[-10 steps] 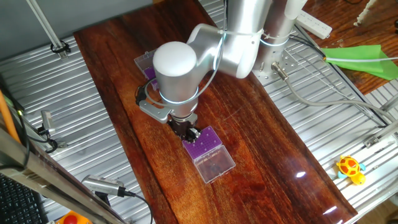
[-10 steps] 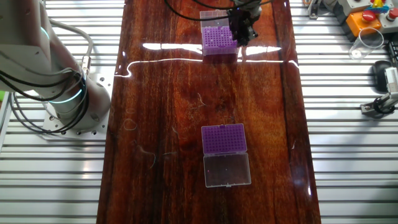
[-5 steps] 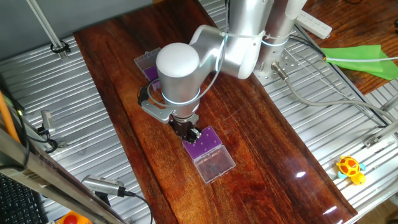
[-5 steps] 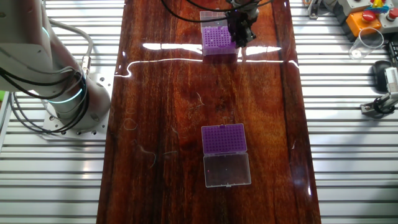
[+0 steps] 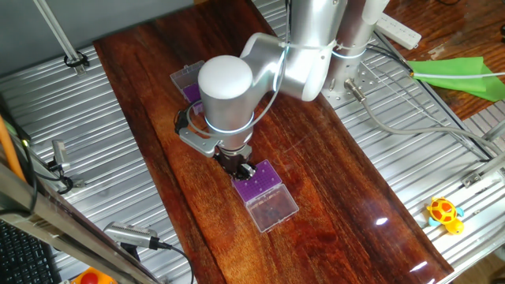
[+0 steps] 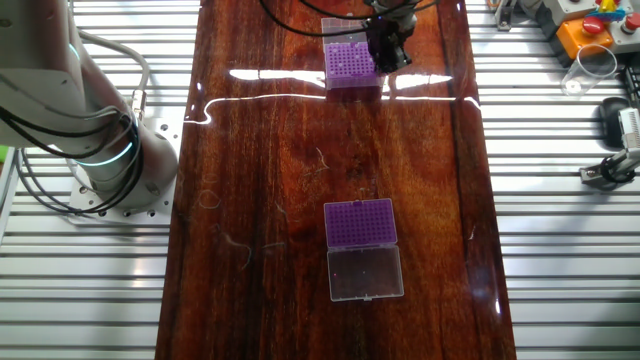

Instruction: Transfer all small pipette tips from one holder to another

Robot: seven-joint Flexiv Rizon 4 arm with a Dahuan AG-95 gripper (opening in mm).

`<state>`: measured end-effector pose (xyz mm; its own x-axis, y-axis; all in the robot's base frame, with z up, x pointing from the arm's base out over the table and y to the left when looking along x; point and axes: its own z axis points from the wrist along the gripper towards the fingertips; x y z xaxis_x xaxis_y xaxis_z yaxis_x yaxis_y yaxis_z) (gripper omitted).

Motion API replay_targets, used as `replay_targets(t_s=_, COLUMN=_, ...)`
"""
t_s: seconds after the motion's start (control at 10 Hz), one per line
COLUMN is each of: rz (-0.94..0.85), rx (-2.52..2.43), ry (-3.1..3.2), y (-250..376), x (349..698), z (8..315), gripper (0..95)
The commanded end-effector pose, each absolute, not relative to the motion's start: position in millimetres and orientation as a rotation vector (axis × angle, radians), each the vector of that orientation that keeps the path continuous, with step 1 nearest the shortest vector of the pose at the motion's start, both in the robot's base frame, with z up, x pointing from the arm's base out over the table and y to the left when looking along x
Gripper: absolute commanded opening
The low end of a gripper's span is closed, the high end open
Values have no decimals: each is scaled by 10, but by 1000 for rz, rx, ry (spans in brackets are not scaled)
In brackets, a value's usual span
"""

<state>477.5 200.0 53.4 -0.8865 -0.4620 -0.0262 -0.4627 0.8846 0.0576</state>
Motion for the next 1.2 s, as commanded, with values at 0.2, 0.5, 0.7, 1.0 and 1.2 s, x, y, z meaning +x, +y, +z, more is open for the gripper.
replay_targets(t_s=0.2, rz=102, rx=-761, ry=3036, y=2003, x=4767, z=670, gripper=0)
replay_targets(t_s=0.5, rz=108, rx=-769, ry=3035, y=2021, x=4738, z=929, gripper=0)
replay_targets(t_s=0.7, rz=113, rx=-782, ry=3035, y=2024, x=4712, z=1083, gripper=0)
replay_targets(t_s=1.0, rz=119, rx=-927, ry=3006, y=1656, x=4822, z=1191, gripper=0)
replay_targets(t_s=1.2, rz=119, rx=-1015, ry=2980, y=1386, x=4864, z=1189, gripper=0)
